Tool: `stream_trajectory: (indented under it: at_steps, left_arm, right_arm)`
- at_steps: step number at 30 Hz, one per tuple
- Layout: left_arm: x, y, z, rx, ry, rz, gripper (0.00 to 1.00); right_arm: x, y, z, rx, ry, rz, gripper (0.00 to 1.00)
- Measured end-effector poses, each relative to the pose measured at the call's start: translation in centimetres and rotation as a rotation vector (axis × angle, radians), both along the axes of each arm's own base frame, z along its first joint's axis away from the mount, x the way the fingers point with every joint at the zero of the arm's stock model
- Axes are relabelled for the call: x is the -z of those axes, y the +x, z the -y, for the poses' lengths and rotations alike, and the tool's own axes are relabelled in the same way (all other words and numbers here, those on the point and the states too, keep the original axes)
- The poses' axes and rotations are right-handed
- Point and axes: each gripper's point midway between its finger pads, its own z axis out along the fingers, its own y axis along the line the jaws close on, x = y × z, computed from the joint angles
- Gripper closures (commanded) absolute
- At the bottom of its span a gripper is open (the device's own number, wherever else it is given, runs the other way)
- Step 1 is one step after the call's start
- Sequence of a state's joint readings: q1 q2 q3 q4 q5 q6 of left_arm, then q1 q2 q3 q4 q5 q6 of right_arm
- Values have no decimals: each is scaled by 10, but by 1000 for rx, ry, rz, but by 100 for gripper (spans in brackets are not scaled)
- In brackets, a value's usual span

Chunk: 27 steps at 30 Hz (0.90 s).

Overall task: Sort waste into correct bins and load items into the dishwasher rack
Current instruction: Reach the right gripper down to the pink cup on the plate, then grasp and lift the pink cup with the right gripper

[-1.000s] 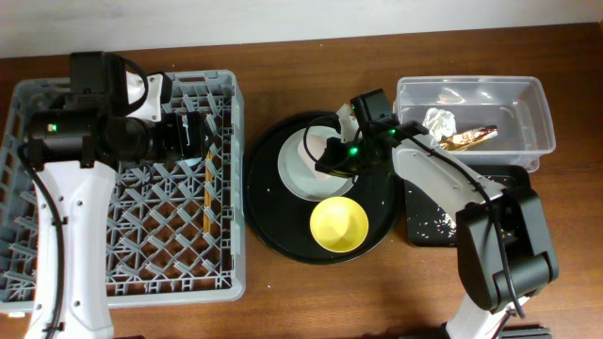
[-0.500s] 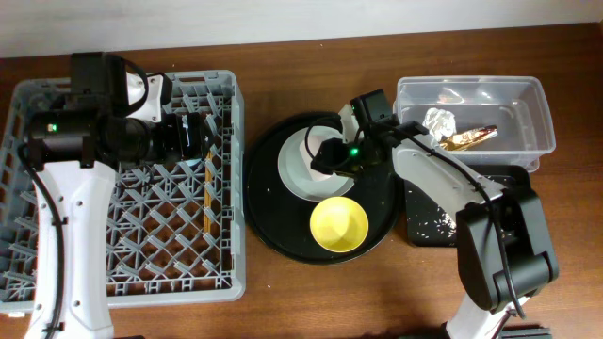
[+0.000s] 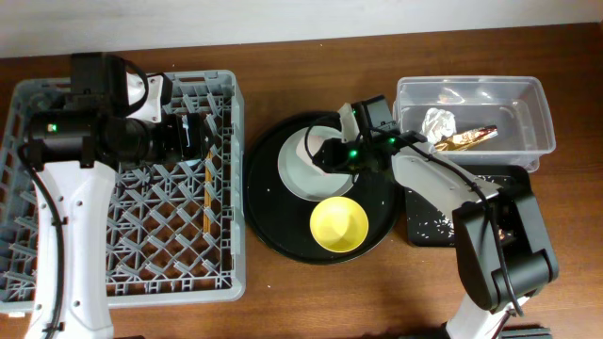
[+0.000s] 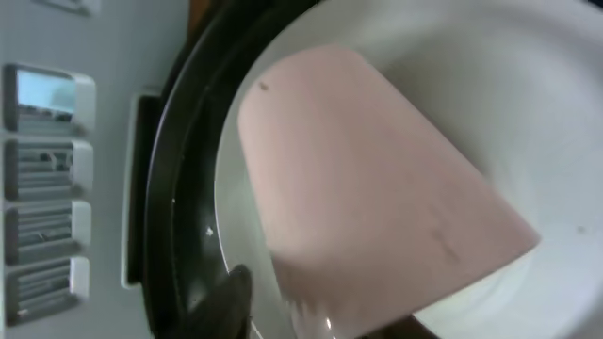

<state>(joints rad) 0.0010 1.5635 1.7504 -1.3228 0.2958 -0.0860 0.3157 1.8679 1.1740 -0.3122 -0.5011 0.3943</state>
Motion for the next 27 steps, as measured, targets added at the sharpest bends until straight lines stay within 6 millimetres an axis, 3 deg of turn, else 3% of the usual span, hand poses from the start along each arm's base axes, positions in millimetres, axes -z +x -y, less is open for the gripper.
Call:
stream_trajectory:
  at_steps: [2, 5, 10, 15, 21, 27]
  left_arm:
    - [0, 0, 0, 0, 0, -2, 1]
    - [0, 0, 0, 0, 0, -2, 1]
    - [0, -1, 0, 0, 0, -3, 1]
    - [0, -1, 0, 0, 0, -3, 1]
    - [0, -1, 0, 0, 0, -3, 1]
    - [1, -1, 0, 0, 0, -6, 1]
  right_arm:
    - [-5, 4, -3, -12, 20, 28, 72]
    - [-13, 9, -8, -32, 59, 62, 90]
    - [-15, 8, -10, -45, 80, 61, 96]
    - [-16, 7, -11, -48, 86, 59, 96]
    - [-16, 7, -12, -45, 92, 54, 74]
    - [-24, 17, -15, -15, 123, 81, 75]
